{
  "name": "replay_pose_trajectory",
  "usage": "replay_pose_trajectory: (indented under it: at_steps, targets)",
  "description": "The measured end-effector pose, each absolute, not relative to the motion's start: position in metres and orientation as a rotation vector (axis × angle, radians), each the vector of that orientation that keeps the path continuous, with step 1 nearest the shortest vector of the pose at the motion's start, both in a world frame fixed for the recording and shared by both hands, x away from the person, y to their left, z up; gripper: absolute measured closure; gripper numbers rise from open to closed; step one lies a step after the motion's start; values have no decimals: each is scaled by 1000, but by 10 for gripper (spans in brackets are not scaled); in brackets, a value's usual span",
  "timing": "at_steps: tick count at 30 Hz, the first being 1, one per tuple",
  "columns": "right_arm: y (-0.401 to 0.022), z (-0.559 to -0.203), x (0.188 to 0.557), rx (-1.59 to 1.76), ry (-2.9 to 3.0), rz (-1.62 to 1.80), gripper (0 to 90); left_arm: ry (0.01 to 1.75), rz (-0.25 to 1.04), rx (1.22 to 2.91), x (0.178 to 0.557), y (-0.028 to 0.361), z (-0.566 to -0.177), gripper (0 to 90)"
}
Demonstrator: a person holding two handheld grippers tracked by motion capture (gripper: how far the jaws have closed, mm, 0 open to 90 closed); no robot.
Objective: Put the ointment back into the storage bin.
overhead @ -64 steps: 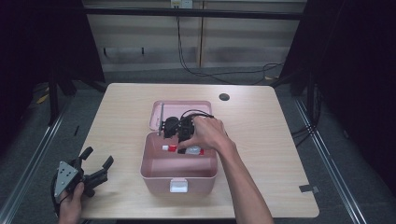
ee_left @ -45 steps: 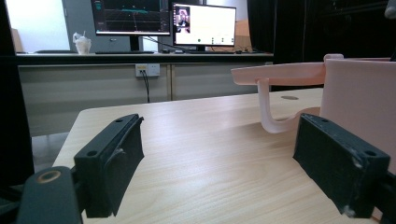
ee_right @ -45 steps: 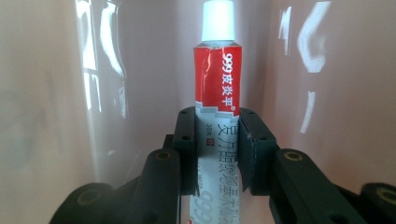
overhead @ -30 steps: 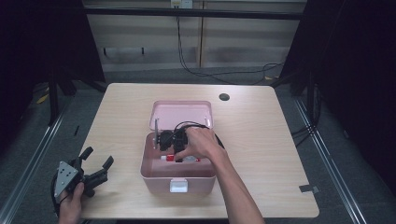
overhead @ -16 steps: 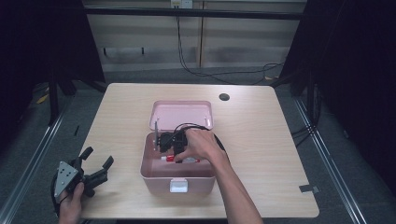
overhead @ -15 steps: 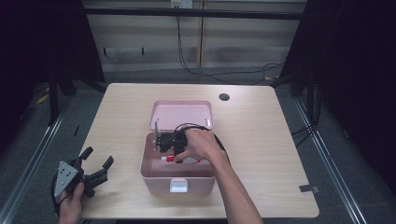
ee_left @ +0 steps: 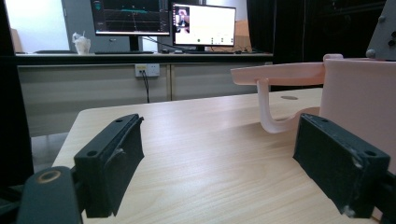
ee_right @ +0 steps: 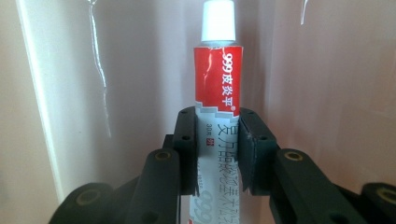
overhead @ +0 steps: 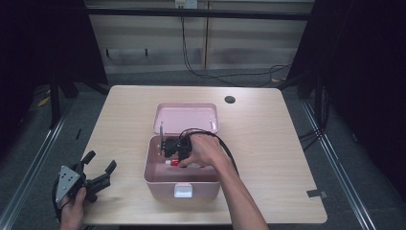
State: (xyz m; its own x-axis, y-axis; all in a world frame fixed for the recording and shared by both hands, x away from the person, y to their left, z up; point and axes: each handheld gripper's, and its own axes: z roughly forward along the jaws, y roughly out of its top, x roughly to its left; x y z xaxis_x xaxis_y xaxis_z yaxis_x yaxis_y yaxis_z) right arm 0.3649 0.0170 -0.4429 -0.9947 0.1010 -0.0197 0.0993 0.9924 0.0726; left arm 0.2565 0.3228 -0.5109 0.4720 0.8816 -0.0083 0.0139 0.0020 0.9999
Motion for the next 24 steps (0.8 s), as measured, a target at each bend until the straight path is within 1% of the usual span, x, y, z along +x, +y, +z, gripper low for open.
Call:
replay_pose_trajectory:
  at_steps: [24]
  targets:
    - [19, -451, 364, 145, 3079, 112, 704, 850, 833, 1410, 257, 323, -511, 155]
